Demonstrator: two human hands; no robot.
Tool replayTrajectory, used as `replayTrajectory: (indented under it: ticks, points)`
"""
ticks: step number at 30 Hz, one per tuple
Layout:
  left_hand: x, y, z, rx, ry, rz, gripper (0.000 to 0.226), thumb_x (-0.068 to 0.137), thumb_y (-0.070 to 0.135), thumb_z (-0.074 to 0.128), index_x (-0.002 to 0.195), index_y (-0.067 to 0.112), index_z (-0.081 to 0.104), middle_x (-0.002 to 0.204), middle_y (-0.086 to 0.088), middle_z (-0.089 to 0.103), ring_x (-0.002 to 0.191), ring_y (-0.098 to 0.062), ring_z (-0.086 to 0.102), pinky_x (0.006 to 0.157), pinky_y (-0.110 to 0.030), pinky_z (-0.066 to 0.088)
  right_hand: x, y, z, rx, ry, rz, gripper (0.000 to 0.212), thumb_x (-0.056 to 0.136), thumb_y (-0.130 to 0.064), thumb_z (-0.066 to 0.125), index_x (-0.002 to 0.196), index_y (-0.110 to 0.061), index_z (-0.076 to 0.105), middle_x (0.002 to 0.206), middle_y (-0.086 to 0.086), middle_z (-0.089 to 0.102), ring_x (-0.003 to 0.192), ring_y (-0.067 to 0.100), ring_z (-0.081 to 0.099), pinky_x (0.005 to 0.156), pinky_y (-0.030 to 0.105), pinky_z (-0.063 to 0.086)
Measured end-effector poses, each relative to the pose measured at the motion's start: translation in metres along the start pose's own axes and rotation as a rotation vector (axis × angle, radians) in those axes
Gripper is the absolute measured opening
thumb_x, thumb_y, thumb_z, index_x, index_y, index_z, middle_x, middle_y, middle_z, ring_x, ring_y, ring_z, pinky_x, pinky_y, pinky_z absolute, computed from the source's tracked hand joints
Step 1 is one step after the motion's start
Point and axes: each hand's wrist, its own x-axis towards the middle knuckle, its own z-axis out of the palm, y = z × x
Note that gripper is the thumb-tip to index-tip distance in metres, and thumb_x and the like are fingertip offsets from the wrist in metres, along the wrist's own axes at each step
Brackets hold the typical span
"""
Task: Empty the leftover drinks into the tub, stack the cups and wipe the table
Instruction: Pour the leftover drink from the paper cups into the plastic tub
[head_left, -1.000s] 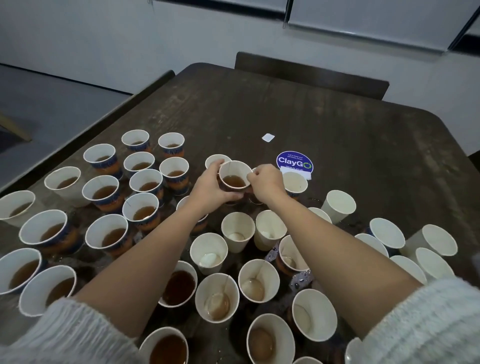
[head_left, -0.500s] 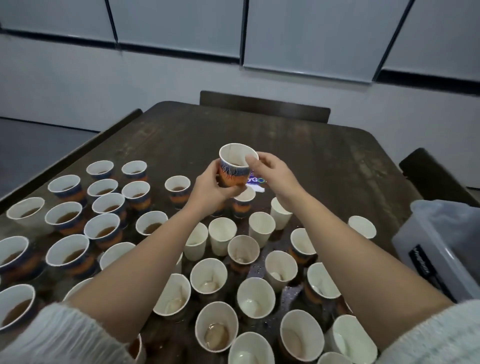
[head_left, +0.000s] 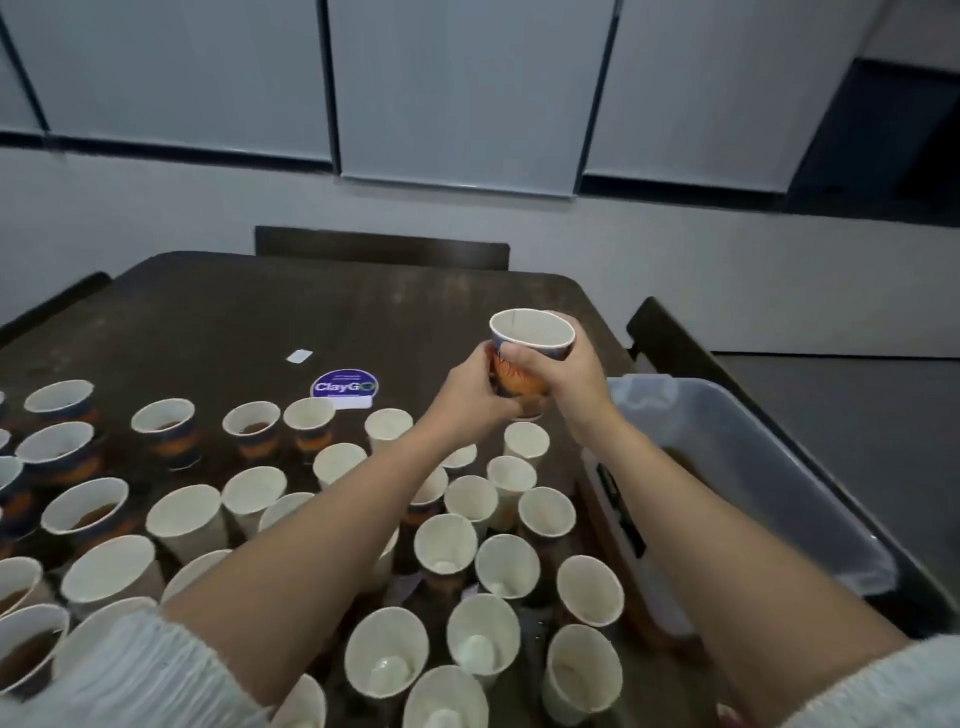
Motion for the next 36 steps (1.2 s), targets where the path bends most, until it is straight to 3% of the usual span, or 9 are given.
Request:
replayTrajectory:
  ticks: [2,6,9,12,16,19,23,29,36]
  points:
    - [0.007,0.007,0.029,-0.009,-0.047,0.010,0.073,0.068,0.025,0.087,0.128,0.022,0.045,0.111,0.014,0.059,0.097,0.001,0.059,0.072,-0.009,0.048,-0.002,0.002,-0.032,-0.003,0.042,0.005,0.061,0.072,-0.017,0.084,0.122,-0.013,0.050,0.112,0.000,0.063,0.102,0.010,0.061,0.088,0.025,0.053]
    - [0.016,0.009,0.083,0.098,-0.154,-0.001,0.071,0.073,0.021,0.082,0.132,0.016,0.044,0.124,0.001,0.059,0.113,-0.013,0.057,0.089,-0.022,0.046,-0.007,0.010,-0.099,-0.064,0.060,0.028,0.055,0.077,-0.015,0.081,0.120,-0.018,0.048,0.112,0.002,0.062,0.104,0.014,0.061,0.086,0.026,0.054]
    - [0.020,0.006,0.122,0.224,-0.203,-0.027,0.072,0.083,0.026,0.074,0.143,0.014,0.037,0.145,-0.005,0.046,0.131,-0.020,0.045,0.102,-0.030,0.040,-0.012,0.019,-0.146,-0.158,0.064,0.063,0.055,0.079,-0.015,0.079,0.124,-0.017,0.047,0.114,0.002,0.059,0.106,0.015,0.059,0.083,0.023,0.051]
    - [0.020,0.000,0.152,0.358,-0.255,-0.053,0.068,0.091,0.033,0.063,0.147,0.012,0.032,0.151,-0.007,0.037,0.137,-0.022,0.037,0.108,-0.034,0.034,-0.018,0.030,-0.181,-0.260,0.026,0.099,0.057,0.078,-0.019,0.079,0.126,-0.017,0.047,0.113,0.000,0.059,0.105,0.012,0.058,0.081,0.020,0.050]
    - [0.016,-0.021,0.177,0.581,-0.295,-0.070,0.069,0.100,0.044,0.041,0.153,0.009,0.014,0.161,-0.008,0.010,0.149,-0.023,0.004,0.119,-0.039,0.011,-0.023,0.045,-0.218,-0.379,-0.028,0.126,0.052,0.077,-0.018,0.081,0.117,-0.023,0.048,0.103,-0.009,0.058,0.097,0.008,0.059,0.073,0.014,0.048]
    - [0.012,-0.038,0.185,0.626,-0.252,-0.058,0.065,0.102,0.044,0.030,0.154,0.013,0.006,0.162,-0.003,-0.003,0.149,-0.020,-0.005,0.121,-0.042,0.007,-0.025,0.051,-0.233,-0.468,-0.070,0.149,0.056,0.076,-0.021,0.082,0.118,-0.027,0.047,0.104,-0.010,0.057,0.098,0.008,0.058,0.073,0.016,0.047]
    - [0.007,-0.043,0.193,0.588,-0.189,-0.045,0.060,0.104,0.039,0.028,0.154,0.015,0.005,0.162,0.000,-0.003,0.149,-0.016,-0.003,0.121,-0.040,0.008,-0.026,0.058,-0.249,-0.555,-0.149,0.188,0.066,0.074,-0.026,0.083,0.128,-0.024,0.045,0.113,-0.005,0.056,0.103,0.011,0.057,0.077,0.018,0.048]
    - [0.005,-0.044,0.194,0.555,-0.179,-0.040,0.059,0.104,0.038,0.027,0.154,0.016,0.006,0.162,0.001,-0.002,0.149,-0.014,-0.001,0.121,-0.042,0.010,-0.026,0.060,-0.259,-0.680,-0.243,0.219,0.064,0.075,-0.028,0.082,0.124,-0.026,0.041,0.117,-0.001,0.054,0.107,0.016,0.054,0.084,0.026,0.049]
    - [0.003,-0.043,0.195,0.535,-0.167,-0.053,0.058,0.105,0.038,0.027,0.154,0.018,0.005,0.162,0.002,-0.002,0.149,-0.014,0.000,0.121,-0.043,0.011,-0.022,0.062,-0.261,-0.797,-0.322,0.223,0.061,0.077,-0.032,0.081,0.120,-0.029,0.038,0.113,-0.001,0.054,0.104,0.016,0.054,0.078,0.023,0.046]
